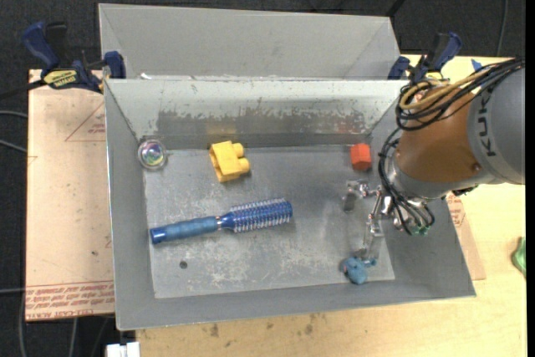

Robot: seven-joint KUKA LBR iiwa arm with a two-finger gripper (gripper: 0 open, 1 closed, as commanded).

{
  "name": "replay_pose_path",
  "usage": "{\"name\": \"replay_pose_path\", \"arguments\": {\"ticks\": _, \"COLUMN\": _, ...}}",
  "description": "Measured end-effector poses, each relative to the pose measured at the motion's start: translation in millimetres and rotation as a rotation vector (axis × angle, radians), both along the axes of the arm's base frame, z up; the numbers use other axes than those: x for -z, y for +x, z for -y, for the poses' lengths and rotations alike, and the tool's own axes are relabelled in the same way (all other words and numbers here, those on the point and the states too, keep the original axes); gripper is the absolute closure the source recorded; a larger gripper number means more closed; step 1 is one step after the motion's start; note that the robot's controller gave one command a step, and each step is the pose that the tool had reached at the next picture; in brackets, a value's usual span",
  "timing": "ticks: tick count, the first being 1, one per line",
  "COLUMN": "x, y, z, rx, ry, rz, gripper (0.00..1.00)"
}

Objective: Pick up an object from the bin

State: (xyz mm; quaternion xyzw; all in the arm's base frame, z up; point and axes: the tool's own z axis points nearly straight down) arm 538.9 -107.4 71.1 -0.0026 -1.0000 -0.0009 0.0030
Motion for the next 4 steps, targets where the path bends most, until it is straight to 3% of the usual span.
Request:
{"name": "replay_pose_path", "arguments": {"ticks": 1, "x": -5.1, "y": -52.7, "z": -1.0, "rx": -0.142, "ry": -0.004, "rz": 0.023, "gripper": 0.00}}
{"name": "replay_pose_path", "arguments": {"ticks": 3, "x": -1.4, "y": -50.9, "z": -76.8, "rx": -0.285, "ry": -0.003, "rz": 0.025, "gripper": 0.00}}
{"name": "replay_pose_path", "arguments": {"ticks": 4, "x": -0.6, "y": -47.7, "z": -81.1, "rx": -0.303, "ry": -0.003, "rz": 0.020, "gripper": 0.00}}
